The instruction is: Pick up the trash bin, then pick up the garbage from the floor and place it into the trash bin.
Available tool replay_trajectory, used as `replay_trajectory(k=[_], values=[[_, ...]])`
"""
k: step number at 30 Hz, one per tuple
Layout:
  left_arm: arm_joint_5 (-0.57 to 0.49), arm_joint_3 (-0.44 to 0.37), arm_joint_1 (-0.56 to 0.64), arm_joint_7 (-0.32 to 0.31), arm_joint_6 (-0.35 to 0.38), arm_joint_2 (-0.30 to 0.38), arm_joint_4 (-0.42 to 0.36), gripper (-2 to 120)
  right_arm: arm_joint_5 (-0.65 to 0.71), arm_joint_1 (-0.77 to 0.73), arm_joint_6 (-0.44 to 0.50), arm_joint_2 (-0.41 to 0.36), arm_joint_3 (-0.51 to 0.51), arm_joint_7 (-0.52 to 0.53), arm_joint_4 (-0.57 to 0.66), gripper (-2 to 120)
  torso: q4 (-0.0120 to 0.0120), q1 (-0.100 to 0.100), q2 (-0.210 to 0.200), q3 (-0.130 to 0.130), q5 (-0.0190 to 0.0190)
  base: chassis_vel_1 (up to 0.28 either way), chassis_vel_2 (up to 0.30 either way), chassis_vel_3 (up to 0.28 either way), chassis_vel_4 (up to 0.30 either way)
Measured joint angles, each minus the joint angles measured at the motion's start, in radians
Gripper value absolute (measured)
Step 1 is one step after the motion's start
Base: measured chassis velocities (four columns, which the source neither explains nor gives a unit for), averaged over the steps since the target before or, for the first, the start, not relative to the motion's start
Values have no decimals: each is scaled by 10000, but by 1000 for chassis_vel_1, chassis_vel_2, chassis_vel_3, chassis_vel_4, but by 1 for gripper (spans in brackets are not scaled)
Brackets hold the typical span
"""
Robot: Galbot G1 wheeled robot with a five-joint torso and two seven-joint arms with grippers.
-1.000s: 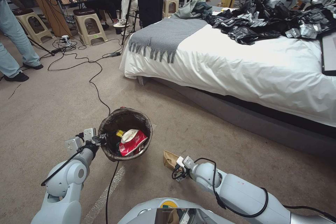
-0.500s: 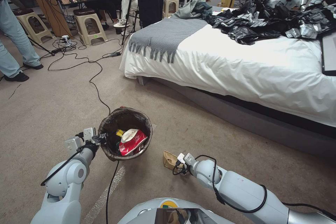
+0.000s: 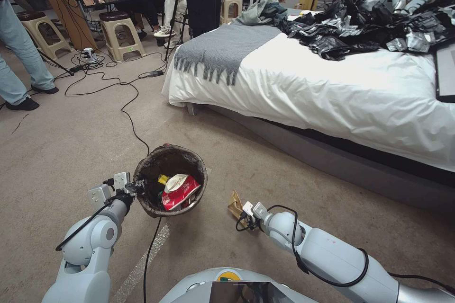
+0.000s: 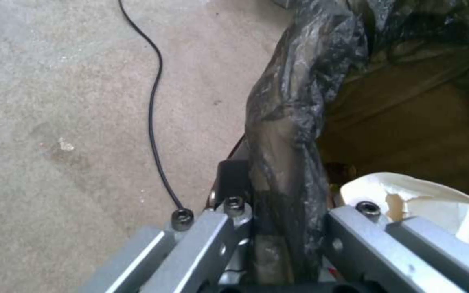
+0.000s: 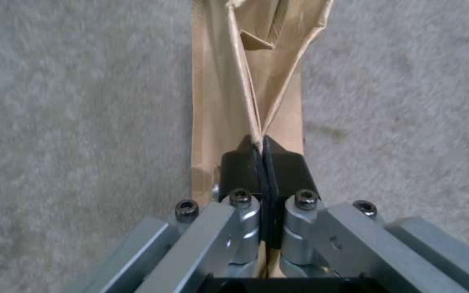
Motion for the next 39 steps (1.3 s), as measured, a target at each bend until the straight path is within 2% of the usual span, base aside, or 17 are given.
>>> replay_trajectory(k=[12,20,23,28,31,32,33,35,36,37,39], values=[[2,40,15,-18,0,48,-92,0,22,-64,43,-54,254,-15,78,0,0,0,0,0,0,0,0,0,0],[5,41,15,-53,0,78,-184,0,91,-166,10,-180,808,44,661,0,1,0,0,0,1,0,0,0,0],[-3,41,38,-80,0,105,-260,0,611,-172,-267,-514,1556,235,1747,0,0,0,0,0,0,0,0,0,0],[14,39,68,-143,0,131,-321,0,1309,-22,-639,-1034,2162,553,2981,0,0,0,0,1,1,0,0,0,0],[43,70,80,-169,0,142,-390,0,2972,555,-796,-1745,2862,1059,4656,0,-2,0,0,0,1,0,0,0,0],[43,70,80,-169,0,142,-390,0,2972,555,-796,-1745,2862,1059,4656,0,-2,0,0,0,1,0,0,0,0],[63,94,94,-163,0,140,-416,0,4134,1264,-819,-2075,3073,1413,5429,0,-3,0,0,0,0,0,0,0,0],[102,134,100,-140,0,109,-426,0,5576,2389,-820,-2352,3142,1929,6103,0,-1,0,0,0,-1,0,0,0,0],[102,134,100,-140,0,109,-426,0,5576,2389,-820,-2352,3142,1929,6103,0,-1,0,0,0,-1,0,0,0,0],[167,193,103,-110,0,70,-426,0,6737,3340,-820,-2408,3122,2386,6436,0,0,0,0,0,-2,0,0,0,0],[275,292,101,-51,0,16,-426,0,8165,4630,-821,-2331,2966,2810,6691,0,0,0,0,0,0,0,0,0,0]])
